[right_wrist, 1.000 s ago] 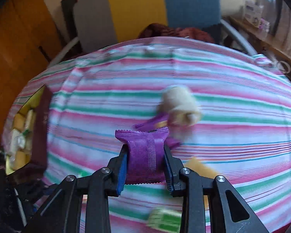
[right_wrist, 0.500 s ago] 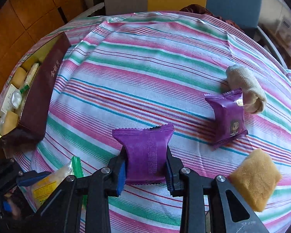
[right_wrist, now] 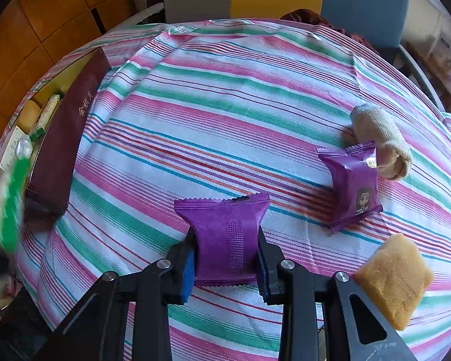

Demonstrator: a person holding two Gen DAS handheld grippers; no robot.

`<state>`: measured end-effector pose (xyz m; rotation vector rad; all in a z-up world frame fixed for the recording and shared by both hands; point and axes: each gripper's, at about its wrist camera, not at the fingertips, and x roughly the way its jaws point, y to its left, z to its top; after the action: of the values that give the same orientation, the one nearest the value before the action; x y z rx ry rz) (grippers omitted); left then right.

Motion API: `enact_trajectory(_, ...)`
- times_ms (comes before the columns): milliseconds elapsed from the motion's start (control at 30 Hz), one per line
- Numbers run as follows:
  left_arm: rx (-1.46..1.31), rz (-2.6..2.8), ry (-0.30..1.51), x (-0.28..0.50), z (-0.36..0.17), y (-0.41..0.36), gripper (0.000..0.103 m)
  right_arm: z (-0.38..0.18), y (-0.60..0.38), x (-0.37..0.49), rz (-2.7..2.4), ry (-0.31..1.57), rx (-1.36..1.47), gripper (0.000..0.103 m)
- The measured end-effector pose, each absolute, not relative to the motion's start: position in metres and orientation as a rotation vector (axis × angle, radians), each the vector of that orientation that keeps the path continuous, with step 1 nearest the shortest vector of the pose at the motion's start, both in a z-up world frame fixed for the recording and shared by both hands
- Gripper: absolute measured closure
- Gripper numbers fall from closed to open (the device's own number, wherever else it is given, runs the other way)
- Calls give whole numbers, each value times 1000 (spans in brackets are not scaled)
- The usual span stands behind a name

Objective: Organize objects
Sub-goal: 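Lower the WEIDAN bag into the gold tray and open the left gripper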

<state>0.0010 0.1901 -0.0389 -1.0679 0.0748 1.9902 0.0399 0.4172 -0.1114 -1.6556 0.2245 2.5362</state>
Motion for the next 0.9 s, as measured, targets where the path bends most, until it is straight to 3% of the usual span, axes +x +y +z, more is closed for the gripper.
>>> enact_trajectory(300, -1333, 2235, -348, -110, -39, 102, 61, -112, 417, 41, 2534, 206, -1657, 70)
enact_trajectory(600, -1436, 2356, -500, -183, -63, 86, 61, -112, 414, 39, 2532, 178, -1659, 70)
enact_trajectory(900, -1560, 2433, -461, -216, -100, 99, 61, -112, 414, 39, 2534, 164, -1662, 70)
